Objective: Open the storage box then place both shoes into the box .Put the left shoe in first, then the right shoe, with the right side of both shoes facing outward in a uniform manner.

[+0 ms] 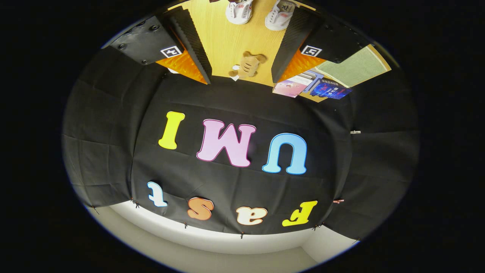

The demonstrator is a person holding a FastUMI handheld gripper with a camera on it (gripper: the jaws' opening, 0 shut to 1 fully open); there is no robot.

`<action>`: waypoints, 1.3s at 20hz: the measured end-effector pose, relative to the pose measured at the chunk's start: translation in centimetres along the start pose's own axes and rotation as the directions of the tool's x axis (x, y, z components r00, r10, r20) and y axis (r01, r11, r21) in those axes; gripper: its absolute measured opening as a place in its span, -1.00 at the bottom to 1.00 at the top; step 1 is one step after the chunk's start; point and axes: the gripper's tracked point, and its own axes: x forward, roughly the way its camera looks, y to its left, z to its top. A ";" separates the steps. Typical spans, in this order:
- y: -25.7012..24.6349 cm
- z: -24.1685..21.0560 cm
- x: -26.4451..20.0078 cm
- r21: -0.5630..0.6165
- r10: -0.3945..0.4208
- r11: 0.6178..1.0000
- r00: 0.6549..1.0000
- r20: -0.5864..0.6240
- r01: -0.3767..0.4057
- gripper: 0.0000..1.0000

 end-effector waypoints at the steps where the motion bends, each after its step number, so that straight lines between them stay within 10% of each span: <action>1: 0.0 -0.1 0.0 0.001 0.000 1.000 1.000 -0.001 0.000 0.95; 22: 0.3 -0.5 -0.2 0.006 0.018 1.000 1.000 -0.013 -0.018 0.95; 26: 3.1 -1.4 -0.5 0.094 0.192 0.978 0.980 -0.042 -0.188 0.95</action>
